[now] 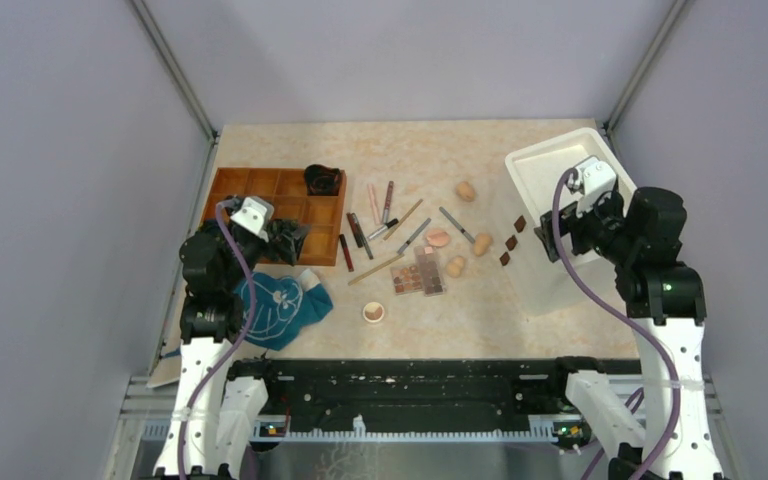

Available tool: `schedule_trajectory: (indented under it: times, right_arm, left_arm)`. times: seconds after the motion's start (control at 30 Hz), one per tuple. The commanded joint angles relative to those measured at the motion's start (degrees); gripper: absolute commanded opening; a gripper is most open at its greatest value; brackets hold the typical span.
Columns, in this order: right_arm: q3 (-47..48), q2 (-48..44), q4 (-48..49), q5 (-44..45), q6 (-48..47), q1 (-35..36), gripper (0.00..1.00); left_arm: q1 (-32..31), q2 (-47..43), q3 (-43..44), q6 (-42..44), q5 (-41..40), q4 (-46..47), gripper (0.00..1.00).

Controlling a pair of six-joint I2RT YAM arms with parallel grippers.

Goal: Organize the makeup
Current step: Move the storage box to the center of the board.

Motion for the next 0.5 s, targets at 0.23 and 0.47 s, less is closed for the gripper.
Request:
schedule_trajectory:
  times: [0.23, 0.47]
  right_arm:
    - [-1.01, 4.48, -3.33, -4.24, -2.13, 0.14, 0.77]
    - [-3.42, 5.5, -1.34, -0.02, -2.13, 4.68, 0.68]
  left_arm:
    - [0.31, -0.48, 0.02, 0.33, 2.76, 2.76, 0.99]
    - [0.44, -0.4, -0.2, 0.33, 2.71, 2.91, 0.99]
